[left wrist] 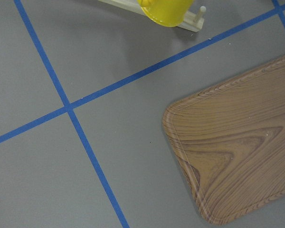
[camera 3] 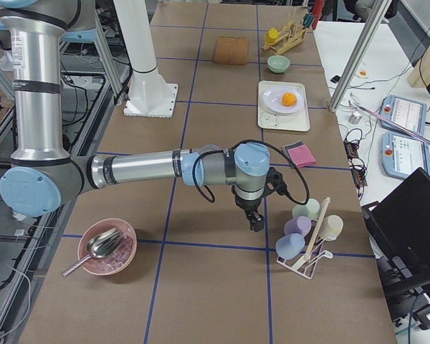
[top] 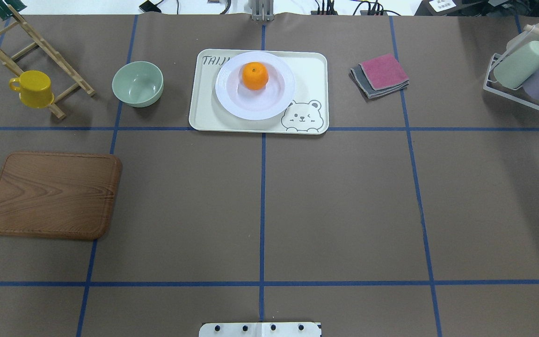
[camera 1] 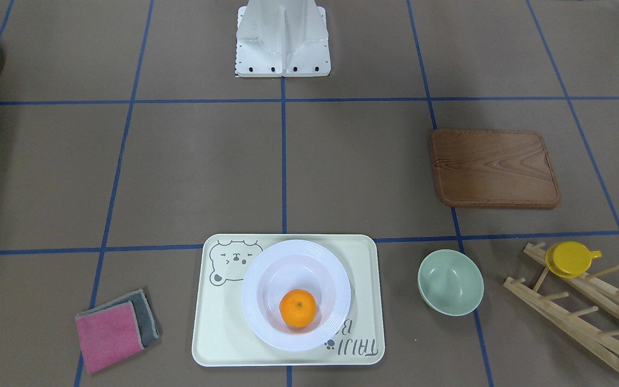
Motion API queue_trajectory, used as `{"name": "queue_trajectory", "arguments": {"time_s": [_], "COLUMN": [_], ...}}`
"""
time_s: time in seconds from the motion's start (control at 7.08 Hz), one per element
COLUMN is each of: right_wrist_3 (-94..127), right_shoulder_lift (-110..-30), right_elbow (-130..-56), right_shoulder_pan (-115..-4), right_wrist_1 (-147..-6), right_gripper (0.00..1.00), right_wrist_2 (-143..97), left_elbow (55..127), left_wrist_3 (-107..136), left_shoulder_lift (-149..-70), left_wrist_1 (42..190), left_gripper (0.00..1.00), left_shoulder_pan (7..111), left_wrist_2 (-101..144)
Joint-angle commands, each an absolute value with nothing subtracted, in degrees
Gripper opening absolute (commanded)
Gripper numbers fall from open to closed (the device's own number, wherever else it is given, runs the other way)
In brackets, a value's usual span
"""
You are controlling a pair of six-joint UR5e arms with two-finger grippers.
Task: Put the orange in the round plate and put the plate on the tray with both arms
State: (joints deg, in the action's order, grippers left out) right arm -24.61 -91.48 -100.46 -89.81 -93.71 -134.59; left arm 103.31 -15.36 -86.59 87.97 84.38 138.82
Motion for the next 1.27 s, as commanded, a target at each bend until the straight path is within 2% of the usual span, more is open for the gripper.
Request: {"name": "queue_trajectory", "arguments": {"time_s": [0.0, 1.13], "right_wrist_3": [-25.04, -24.43], "right_shoulder_lift": [-91.23, -92.02], "right_elbow": [-100.46, -99.67], "right_shoulder_pan": [-89.74, -89.74], "right_wrist_1": [-93.52, -93.25], "right_gripper": [0.99, 0.99], "right_wrist_2": [-135.08, -137.72], "left_elbow": [103.53, 103.71], "left_wrist_3": [-15.29, -15.47], "left_shoulder_lift": [-87.45, -87.71], "left_wrist_1": [88.15, 88.59], "left_gripper": [0.99, 0.99], "left_shoulder_pan": [84.55, 84.64], "left_wrist_2": [138.95, 138.69]}}
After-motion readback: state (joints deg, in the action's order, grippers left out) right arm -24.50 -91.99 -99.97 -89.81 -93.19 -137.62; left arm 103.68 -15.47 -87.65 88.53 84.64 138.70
